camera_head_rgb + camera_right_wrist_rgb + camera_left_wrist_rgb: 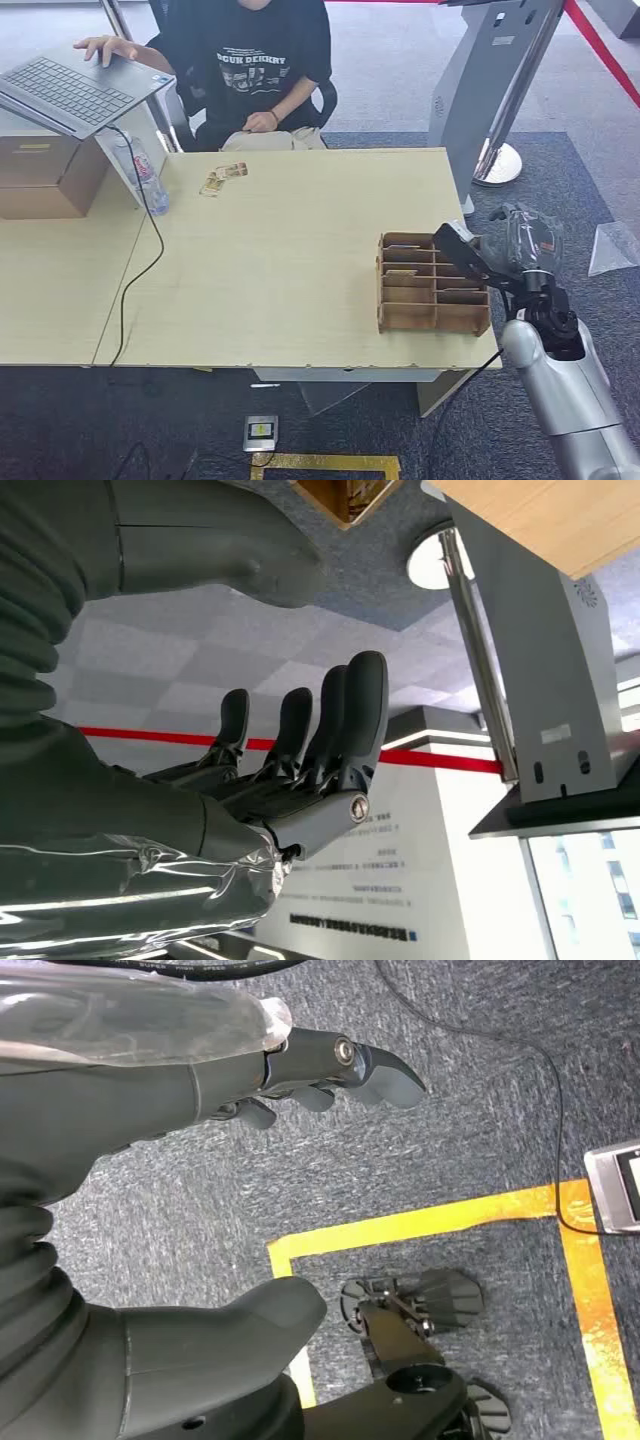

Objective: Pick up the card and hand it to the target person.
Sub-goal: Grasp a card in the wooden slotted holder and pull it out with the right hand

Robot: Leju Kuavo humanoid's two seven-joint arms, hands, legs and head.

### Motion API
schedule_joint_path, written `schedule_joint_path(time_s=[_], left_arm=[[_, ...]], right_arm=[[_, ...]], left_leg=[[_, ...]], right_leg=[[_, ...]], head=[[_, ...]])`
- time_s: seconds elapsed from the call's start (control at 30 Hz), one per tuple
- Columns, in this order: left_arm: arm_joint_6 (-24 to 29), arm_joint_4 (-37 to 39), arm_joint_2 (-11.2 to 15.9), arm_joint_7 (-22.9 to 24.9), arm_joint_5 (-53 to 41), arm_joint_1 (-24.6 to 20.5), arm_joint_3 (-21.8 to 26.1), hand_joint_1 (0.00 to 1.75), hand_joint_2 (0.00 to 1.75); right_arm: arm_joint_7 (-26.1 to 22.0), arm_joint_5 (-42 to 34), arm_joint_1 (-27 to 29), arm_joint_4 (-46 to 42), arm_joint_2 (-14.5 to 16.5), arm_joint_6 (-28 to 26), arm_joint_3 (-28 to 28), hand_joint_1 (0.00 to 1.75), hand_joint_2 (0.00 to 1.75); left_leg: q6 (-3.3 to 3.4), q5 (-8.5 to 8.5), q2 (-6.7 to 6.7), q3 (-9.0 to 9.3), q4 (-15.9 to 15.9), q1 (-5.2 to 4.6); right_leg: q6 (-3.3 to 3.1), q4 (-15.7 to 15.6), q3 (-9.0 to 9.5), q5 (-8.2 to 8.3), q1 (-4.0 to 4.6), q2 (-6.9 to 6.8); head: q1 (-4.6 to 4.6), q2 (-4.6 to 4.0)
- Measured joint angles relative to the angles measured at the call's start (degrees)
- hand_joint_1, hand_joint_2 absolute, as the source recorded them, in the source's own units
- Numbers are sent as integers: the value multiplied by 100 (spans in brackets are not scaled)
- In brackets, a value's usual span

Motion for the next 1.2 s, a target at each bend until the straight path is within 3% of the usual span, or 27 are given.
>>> schedule_joint_path(time_s=[0.27,0.47,0.97,1.2], left_arm=[[-102,0,38,-127,27,2,0,0,175],[-114,0,39,-127,1,-5,0,0,175],[-119,0,26,-127,-10,-38,0,0,175],[-129,0,26,-127,-16,-39,0,0,175]], right_arm=[[-18,26,30,-148,0,103,-10,91,175],[-158,24,0,-104,0,122,25,82,175],[-170,102,-297,541,0,-2,160,98,175],[-173,101,-375,793,0,-4,209,95,175]], left_leg=[[0,0,0,-1,0,0],[0,0,-1,-4,-1,0],[0,0,-2,-6,-1,0],[0,0,-2,-6,-1,0]], right_leg=[[0,0,0,0,0,-1],[0,0,0,0,0,-2],[0,0,0,0,0,-3],[0,0,0,0,0,-3]], head=[[0,0],[0,0],[0,0],[0,0]])
